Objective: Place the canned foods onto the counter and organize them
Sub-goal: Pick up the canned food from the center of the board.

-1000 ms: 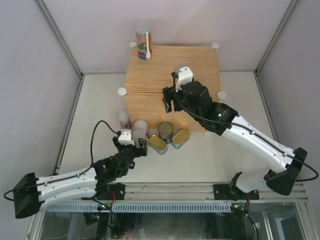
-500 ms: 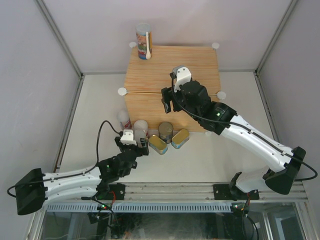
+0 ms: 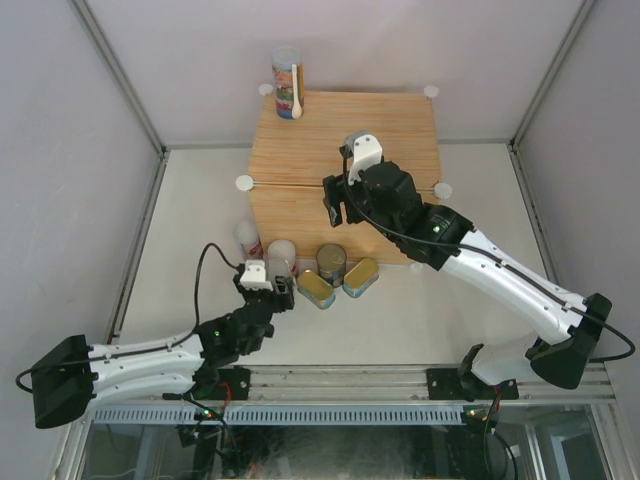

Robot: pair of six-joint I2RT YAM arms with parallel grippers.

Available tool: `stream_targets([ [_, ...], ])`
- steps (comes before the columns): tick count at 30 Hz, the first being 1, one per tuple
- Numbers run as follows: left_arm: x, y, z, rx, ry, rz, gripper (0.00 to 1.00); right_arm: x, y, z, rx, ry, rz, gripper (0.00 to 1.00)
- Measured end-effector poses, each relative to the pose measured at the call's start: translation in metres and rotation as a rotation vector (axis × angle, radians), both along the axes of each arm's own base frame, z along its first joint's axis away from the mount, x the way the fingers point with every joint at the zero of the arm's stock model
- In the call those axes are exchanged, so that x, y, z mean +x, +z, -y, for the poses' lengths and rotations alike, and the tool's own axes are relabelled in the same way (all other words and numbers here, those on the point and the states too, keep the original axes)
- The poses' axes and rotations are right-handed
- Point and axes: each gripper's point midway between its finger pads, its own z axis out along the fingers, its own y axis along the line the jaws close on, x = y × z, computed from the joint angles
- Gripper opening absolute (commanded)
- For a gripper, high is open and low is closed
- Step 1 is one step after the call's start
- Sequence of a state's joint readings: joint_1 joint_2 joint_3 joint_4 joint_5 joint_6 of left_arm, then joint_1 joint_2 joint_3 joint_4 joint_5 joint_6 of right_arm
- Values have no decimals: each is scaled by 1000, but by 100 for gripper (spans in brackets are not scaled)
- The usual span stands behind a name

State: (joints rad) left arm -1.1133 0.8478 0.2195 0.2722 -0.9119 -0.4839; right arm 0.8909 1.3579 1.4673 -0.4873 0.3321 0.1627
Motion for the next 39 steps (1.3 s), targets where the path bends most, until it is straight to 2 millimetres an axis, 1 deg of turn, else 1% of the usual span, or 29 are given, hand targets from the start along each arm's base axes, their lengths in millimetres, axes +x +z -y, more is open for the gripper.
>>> stream_targets([
  [2,0,0,0,5,-2,5,61,0,0,0,-2,0,-1,70],
  [8,0,0,-1,10,-12,12,38,-2,-1,-1,-6,2,0,70],
  [11,-2,1,-1,1,-24,17,24,-4,-1,-2,-8,5,1,70],
  [14,-4,1,-2,-4,-37,21,6,-5,-1,-3,-9,7,3,70],
  [15,-5,2,-3,-4,-42,23,1,-5,-1,-3,-9,7,3,70],
  [29,-14,0,-8,34,-78,17,0,-6,-1,-4,-13,6,5,69],
  [39,-25,7,-12,101,-100,36,0,-7,-1,-5,-13,9,5,69],
])
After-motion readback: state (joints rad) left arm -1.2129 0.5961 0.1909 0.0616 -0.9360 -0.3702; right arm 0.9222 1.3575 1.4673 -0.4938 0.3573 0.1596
